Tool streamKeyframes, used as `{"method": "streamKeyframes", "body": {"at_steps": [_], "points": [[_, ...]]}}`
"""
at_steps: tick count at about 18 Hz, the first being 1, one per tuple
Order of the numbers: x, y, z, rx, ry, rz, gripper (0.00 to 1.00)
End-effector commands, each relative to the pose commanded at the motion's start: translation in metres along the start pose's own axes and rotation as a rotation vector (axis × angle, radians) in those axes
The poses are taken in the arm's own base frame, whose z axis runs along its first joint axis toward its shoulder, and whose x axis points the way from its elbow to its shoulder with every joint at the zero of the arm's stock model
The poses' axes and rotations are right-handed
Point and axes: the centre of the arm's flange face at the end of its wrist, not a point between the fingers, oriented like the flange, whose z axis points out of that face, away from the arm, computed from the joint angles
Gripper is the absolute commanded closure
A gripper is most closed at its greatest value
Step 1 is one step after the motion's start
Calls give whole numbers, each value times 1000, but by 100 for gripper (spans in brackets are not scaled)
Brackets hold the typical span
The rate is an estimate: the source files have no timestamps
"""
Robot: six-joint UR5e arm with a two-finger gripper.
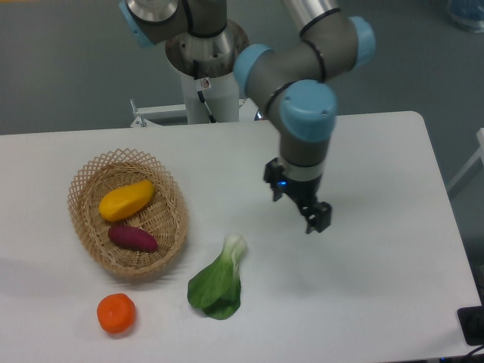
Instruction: Place the mango in the basket
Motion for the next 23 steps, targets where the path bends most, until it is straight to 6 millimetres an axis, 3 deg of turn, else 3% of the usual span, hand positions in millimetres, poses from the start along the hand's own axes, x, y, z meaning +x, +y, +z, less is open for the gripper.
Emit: {"method": "streamKeyframes", "body": {"at_steps": [6, 13, 23], "points": [[-24, 10, 6, -50, -4, 15, 0], [-34, 44, 11, -51, 0, 25, 0], [-35, 44, 16, -53, 3, 25, 0]]}}
